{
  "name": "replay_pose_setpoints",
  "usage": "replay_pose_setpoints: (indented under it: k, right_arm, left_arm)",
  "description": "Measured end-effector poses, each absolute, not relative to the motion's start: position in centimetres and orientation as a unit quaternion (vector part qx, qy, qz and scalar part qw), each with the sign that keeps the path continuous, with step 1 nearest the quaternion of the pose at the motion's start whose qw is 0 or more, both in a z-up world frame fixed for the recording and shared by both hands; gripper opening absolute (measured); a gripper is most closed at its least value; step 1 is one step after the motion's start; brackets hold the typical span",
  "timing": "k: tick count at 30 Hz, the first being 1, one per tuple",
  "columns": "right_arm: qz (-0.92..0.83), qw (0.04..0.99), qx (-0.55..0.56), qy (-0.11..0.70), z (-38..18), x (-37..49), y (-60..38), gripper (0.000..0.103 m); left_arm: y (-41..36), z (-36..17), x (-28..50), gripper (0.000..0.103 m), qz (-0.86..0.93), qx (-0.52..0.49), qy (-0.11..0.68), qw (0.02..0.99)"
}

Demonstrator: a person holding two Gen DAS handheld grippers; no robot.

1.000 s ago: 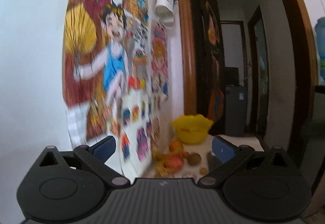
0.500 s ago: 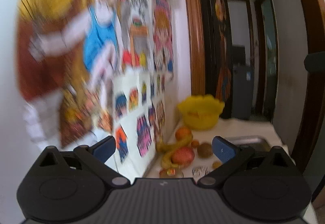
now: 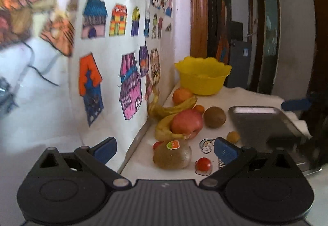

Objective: Organize fruits
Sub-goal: 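Grasp the large stickered kiwi with the left tool while the right tool grasps a cherry tomato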

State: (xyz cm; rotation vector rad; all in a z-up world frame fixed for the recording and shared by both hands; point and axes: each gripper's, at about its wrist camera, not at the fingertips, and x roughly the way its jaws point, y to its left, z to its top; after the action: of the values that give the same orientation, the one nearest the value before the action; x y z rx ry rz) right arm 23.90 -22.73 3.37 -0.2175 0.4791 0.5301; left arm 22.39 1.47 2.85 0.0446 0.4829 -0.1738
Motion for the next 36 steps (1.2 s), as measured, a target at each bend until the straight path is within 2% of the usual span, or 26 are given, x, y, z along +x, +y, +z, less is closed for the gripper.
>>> replay_pose_setpoints:
  k: [10, 14, 16, 22, 28, 31, 36]
  right_arm:
    - [0.282, 0.9, -0.08, 0.321, -1.6, 28.5, -20.4, 0.102]
    - [0.289, 0.894, -0.105, 0.325, -2.5, 28.9, -19.5, 0.094]
    - [0.295, 0.893, -0.1, 0.326, -2.7, 29.4, -19.1, 0.093]
    - [0.322, 0.88, -0.107, 0.331, -3.0, 29.9, -17.4, 0.081]
    - [0.332, 0.877, -0.091, 0.335, -3.2, 30.3, -16.3, 0.065]
    - [0.33, 0.876, -0.093, 0.339, -3.5, 30.6, -15.7, 0.053]
    - [0.322, 0.879, -0.099, 0.337, -3.7, 30.8, -15.5, 0.044]
  left_arm:
    - [-0.7, -0.6, 26.7, 0.102, -0.072, 0.041, 0.272, 0.959]
    - [-1.2, -1.4, 28.1, 0.102, -0.067, 0.049, 0.288, 0.954]
    - [-1.3, -1.6, 28.7, 0.102, -0.062, 0.045, 0.294, 0.953]
    - [-0.9, -2.1, 30.0, 0.101, -0.05, 0.025, 0.316, 0.947]
    - [-0.6, -2.2, 30.9, 0.091, -0.052, 0.008, 0.338, 0.94]
    - [-0.7, -2.3, 31.1, 0.082, -0.065, 0.008, 0.342, 0.937]
    - [-0.8, -2.5, 31.6, 0.074, -0.08, 0.0, 0.352, 0.933]
